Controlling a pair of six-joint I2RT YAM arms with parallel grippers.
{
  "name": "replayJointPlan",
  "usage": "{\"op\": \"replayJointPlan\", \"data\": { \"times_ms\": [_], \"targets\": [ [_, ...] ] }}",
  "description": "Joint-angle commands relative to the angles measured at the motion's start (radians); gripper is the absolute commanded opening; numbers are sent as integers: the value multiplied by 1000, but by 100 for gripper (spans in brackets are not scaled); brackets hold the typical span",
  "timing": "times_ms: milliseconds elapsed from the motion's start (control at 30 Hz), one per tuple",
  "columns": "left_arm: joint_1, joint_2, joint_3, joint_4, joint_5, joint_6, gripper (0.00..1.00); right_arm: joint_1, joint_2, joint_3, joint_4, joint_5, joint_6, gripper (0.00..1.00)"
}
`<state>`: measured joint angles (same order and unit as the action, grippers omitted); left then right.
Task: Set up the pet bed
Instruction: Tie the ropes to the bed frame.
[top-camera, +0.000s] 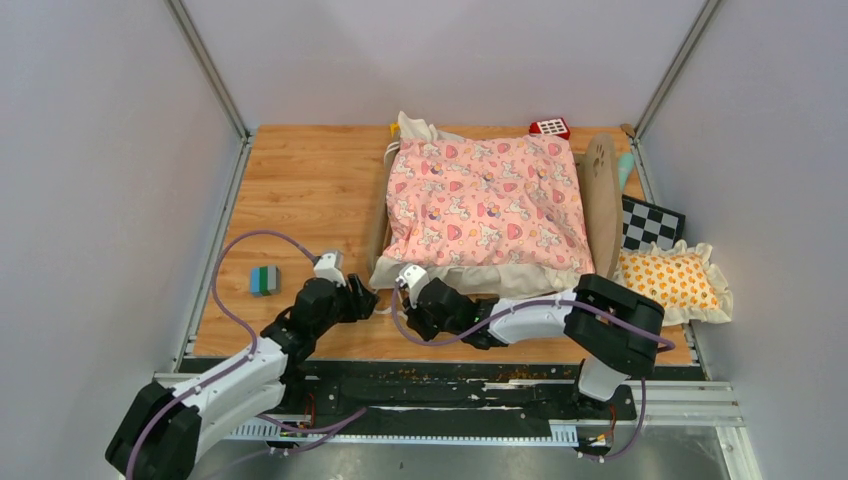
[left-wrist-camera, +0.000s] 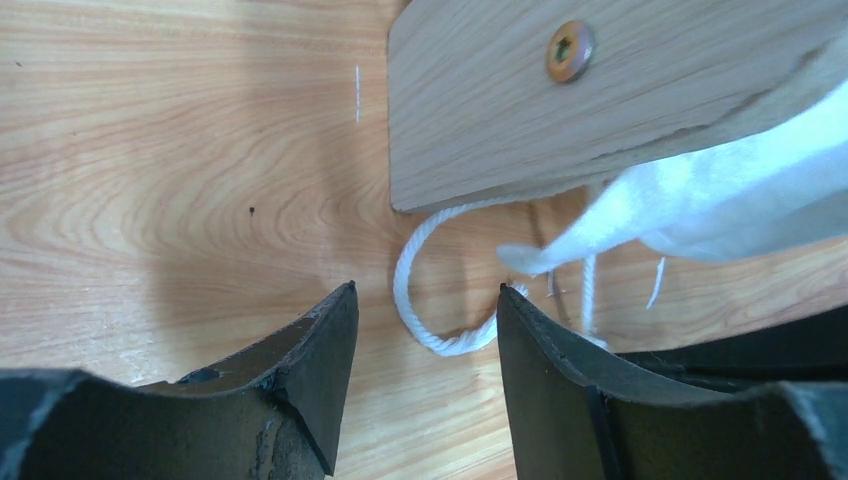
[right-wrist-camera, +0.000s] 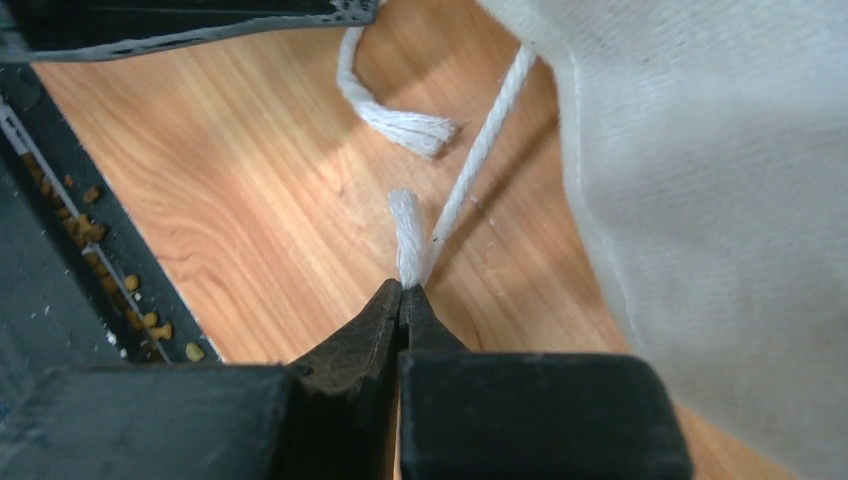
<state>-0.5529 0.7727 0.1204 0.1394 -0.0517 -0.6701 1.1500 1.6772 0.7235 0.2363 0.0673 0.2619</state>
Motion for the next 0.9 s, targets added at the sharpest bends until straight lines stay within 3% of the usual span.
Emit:
{"op": "replayJointPlan", "data": {
  "times_ms": [0, 133, 333, 567, 633, 867],
  "targets": [
    [5, 95, 39, 52, 29, 44, 60, 14, -72, -30, 28, -42, -41, 0],
    [4, 206, 83, 48, 74, 41, 53, 14, -81, -38, 35, -52, -62, 0],
    [0, 298, 92, 65, 78, 26, 52, 14, -72, -33, 29, -52, -72, 0],
    [-7, 356, 119, 38, 88, 40, 10, 14, -102, -35, 15, -40, -79, 0],
    [-8, 353, 119, 34, 93, 45, 3, 14, -111, -37, 8, -36, -86, 0],
    [-8, 226, 149, -62, 102, 51, 0, 13, -137, -64, 6, -40, -120, 0]
  ]
}}
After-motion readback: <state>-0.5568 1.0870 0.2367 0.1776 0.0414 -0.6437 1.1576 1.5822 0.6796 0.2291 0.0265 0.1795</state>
